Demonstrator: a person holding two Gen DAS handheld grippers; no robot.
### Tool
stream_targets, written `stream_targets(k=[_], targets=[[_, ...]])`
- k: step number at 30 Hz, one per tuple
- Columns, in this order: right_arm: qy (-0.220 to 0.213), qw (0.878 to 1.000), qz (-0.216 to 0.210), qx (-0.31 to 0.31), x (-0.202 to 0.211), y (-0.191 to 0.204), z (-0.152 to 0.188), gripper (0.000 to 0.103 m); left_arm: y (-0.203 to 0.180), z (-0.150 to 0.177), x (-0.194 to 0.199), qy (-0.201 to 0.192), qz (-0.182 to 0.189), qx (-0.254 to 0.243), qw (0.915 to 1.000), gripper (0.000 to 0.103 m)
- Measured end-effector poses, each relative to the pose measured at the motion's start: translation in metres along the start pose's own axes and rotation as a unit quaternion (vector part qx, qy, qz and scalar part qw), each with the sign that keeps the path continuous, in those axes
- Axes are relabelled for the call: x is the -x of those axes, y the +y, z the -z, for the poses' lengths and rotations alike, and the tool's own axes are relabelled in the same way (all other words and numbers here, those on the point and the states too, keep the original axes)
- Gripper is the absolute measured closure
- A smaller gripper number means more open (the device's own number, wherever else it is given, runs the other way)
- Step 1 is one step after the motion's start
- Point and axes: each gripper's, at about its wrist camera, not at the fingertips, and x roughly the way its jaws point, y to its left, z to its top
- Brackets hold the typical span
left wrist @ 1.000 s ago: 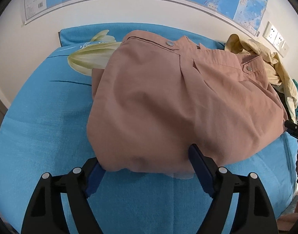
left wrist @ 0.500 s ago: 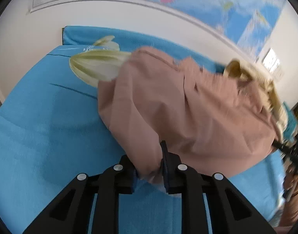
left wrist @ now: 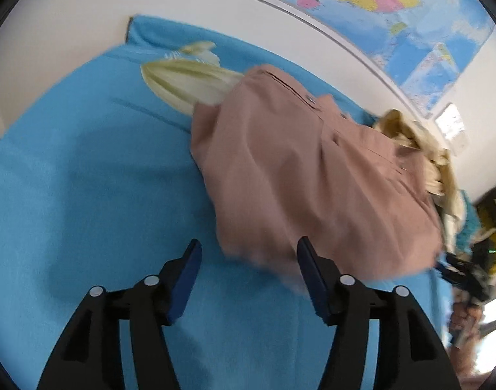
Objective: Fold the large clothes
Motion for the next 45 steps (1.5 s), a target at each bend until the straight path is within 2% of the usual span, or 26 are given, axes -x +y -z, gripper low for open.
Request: stream_targets(k=[3, 4, 6, 8, 10, 14, 15, 16, 17, 18, 19, 21, 25, 27, 28, 29, 30, 31, 32, 33, 35, 36, 37, 39, 42, 45], targets=[[0.011, 0.999, -0.035, -0.026, 0.001, -0.004, 0.015, 0.026, 0.000, 0.015, 0.002, 0.026, 0.053, 0.014, 0.9981, 0.038], [0.011, 0.999, -0.042, -0.026, 0.000, -0.001, 0.019, 0.026, -0.002, 0.019, 0.001, 0.030, 0.062, 0.014, 0.9975, 0.034], [0.004, 0.999, -0.035, -0.013, -0.003, 0.006, 0.018, 0.026, -0.014, 0.023, -0.002, 0.024, 0.067, -0.002, 0.9975, 0.026], [0.000, 0.999, -0.047, -0.022, -0.010, 0.008, 0.011, 0.026, -0.023, 0.019, -0.011, 0.029, 0.080, 0.001, 0.9964, 0.023], [-0.003, 0.999, -0.041, -0.010, -0.022, 0.017, 0.003, 0.026, -0.030, 0.014, -0.018, 0.023, 0.092, 0.000, 0.9955, 0.013], [-0.033, 0.999, -0.035, -0.009, -0.042, 0.029, -0.009, 0.027, -0.036, -0.005, -0.037, -0.005, 0.097, 0.019, 0.9951, 0.007], [-0.038, 0.999, -0.037, -0.010, -0.047, 0.032, -0.012, 0.031, -0.038, -0.010, -0.041, -0.012, 0.092, 0.033, 0.9951, 0.007], [-0.039, 0.999, -0.035, -0.010, -0.051, 0.034, -0.015, 0.056, -0.039, -0.014, -0.045, -0.017, 0.091, 0.047, 0.9946, 0.012], [-0.036, 0.999, -0.030, -0.010, -0.054, 0.035, -0.018, 0.081, -0.040, -0.017, -0.049, -0.018, 0.092, 0.055, 0.9941, 0.025], [-0.034, 0.999, -0.039, -0.010, -0.053, 0.035, -0.018, 0.083, -0.042, -0.020, -0.056, -0.005, 0.090, 0.064, 0.9939, 0.062], [-0.037, 0.998, -0.050, -0.012, -0.050, 0.036, -0.018, 0.086, -0.041, -0.022, -0.062, 0.011, 0.093, 0.074, 0.9929, 0.081], [-0.044, 0.997, -0.066, 0.008, -0.031, 0.046, -0.016, 0.088, -0.038, -0.020, -0.056, 0.009, 0.111, 0.085, 0.9901, 0.092], [-0.043, 0.994, -0.078, 0.063, 0.017, 0.071, -0.002, 0.090, -0.042, 0.000, -0.009, -0.008, 0.141, 0.033, 0.9895, 0.095], [-0.033, 0.994, -0.078, 0.071, 0.033, 0.069, 0.009, 0.089, -0.038, 0.013, 0.001, 0.005, 0.154, 0.012, 0.9880, 0.092], [-0.015, 0.996, -0.058, 0.073, 0.033, 0.063, 0.015, 0.085, -0.036, 0.021, 0.002, 0.017, 0.152, 0.003, 0.9882, 0.088], [-0.005, 0.997, -0.034, 0.074, 0.031, 0.059, 0.019, 0.079, -0.032, 0.030, 0.001, 0.032, 0.133, -0.010, 0.9906, 0.084], [0.009, 0.997, -0.012, 0.073, 0.027, 0.053, 0.023, 0.074, -0.029, 0.037, -0.002, 0.040, 0.099, -0.017, 0.9941, 0.075], [0.026, 0.998, 0.007, 0.065, 0.022, 0.044, 0.027, 0.060, -0.025, 0.038, -0.002, 0.042, 0.069, -0.018, 0.9966, 0.069], [0.031, 0.998, 0.027, 0.057, 0.021, 0.038, 0.028, 0.043, -0.019, 0.038, 0.003, 0.036, 0.067, -0.011, 0.9970, 0.066], [0.026, 0.997, 0.050, 0.052, 0.023, 0.033, 0.027, 0.039, -0.015, 0.036, 0.009, 0.027, 0.063, -0.004, 0.9976, 0.060], [-0.010, 0.996, 0.069, 0.053, 0.043, 0.026, 0.022, 0.036, -0.013, 0.030, 0.032, -0.012, 0.032, -0.007, 0.9994, 0.053], [-0.024, 0.995, 0.076, 0.057, 0.050, 0.028, 0.019, 0.035, -0.016, 0.027, 0.047, -0.049, 0.008, -0.017, 0.9986, 0.038], [-0.050, 0.992, 0.092, 0.070, 0.061, 0.031, 0.014, 0.032, -0.020, 0.025, 0.058, -0.075, -0.010, -0.028, 0.9968, 0.031], [-0.076, 0.986, 0.110, 0.097, 0.069, 0.041, 0.008, 0.029, -0.040, 0.018, 0.077, -0.111, -0.023, -0.073, 0.9908, 0.028], [-0.087, 0.976, 0.125, 0.153, 0.054, 0.060, -0.007, 0.030, -0.072, 0.004, 0.067, -0.108, -0.028, -0.131, 0.9852, 0.021], [-0.076, 0.963, 0.155, 0.206, 0.020, 0.077, -0.018, 0.033, -0.103, -0.010, 0.023, -0.077, -0.060, -0.186, 0.9776, 0.021]])
